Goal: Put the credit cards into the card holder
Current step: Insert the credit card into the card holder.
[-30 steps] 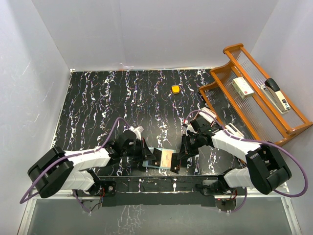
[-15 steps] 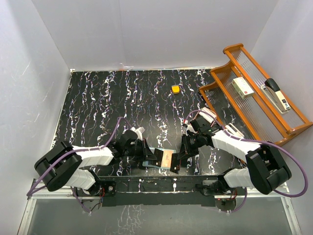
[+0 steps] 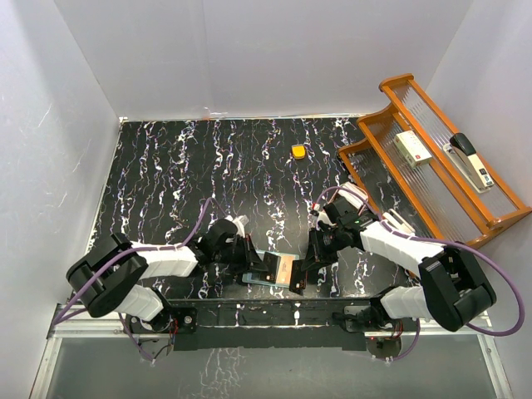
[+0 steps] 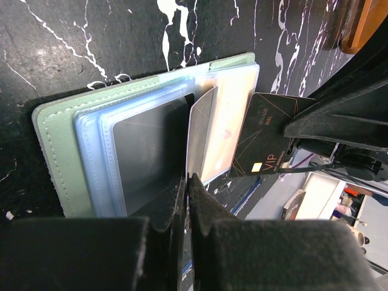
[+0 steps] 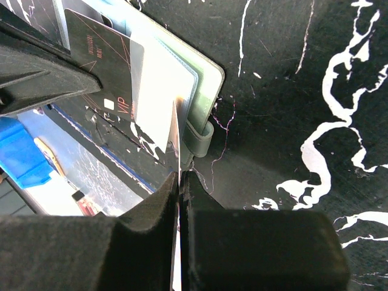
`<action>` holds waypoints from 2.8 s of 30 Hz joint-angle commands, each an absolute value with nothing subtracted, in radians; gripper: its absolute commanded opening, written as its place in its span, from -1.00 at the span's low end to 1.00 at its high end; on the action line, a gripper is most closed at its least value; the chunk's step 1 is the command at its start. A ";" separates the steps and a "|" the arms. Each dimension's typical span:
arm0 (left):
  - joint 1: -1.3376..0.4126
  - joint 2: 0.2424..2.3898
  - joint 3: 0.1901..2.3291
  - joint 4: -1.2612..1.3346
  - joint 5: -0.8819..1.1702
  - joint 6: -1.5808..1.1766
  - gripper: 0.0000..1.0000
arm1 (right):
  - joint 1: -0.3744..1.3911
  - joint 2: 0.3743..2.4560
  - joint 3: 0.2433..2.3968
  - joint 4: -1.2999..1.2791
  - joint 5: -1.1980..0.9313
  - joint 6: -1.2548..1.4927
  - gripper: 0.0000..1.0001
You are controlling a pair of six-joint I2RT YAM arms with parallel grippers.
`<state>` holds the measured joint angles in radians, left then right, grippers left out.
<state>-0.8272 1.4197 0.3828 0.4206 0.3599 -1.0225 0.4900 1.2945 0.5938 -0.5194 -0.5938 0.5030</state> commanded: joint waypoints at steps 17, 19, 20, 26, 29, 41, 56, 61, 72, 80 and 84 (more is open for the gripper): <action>-0.832 1.460 0.349 0.436 0.284 -1.067 -1.00 | 0.492 1.263 0.565 -0.497 -0.554 0.506 -1.00; -0.836 1.470 0.350 0.446 0.281 -1.070 -1.00 | 0.492 1.260 0.562 -0.497 -0.554 0.506 -1.00; -0.839 1.473 0.350 0.451 0.278 -1.070 -1.00 | 0.492 1.259 0.561 -0.497 -0.554 0.507 -1.00; -0.850 1.479 0.361 0.447 0.288 -1.072 -1.00 | 0.492 1.250 0.564 -0.503 -0.552 0.511 -1.00; -0.852 1.443 0.378 0.385 0.274 -1.066 -0.85 | 0.492 1.242 0.579 -0.522 -0.548 0.506 -1.00; -0.856 1.398 0.481 0.174 0.217 -1.009 -0.04 | 0.492 1.203 0.673 -0.612 -0.514 0.496 -1.00; -0.884 1.448 0.581 0.050 0.141 -0.947 0.04 | 0.492 1.259 0.659 -0.532 -0.473 0.545 -1.00; -0.903 1.489 0.590 0.080 0.146 -0.961 0.04 | 0.492 1.265 0.618 -0.449 -0.492 0.599 -1.00; -0.928 1.526 0.679 -0.080 0.026 -0.922 0.04 | 0.492 1.254 0.625 -0.460 -0.478 0.605 -1.00; -0.928 1.495 0.725 -0.196 -0.051 -0.909 0.09 | 0.492 1.216 0.660 -0.518 -0.454 0.591 -1.00; -0.929 1.502 0.733 -0.211 -0.057 -0.906 0.09 | 0.492 1.218 0.657 -0.518 -0.456 0.586 -1.00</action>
<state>-0.9318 1.4975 0.7303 -0.0750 0.0246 -0.9386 0.4892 1.2377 0.6197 -0.5205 -0.4686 0.6006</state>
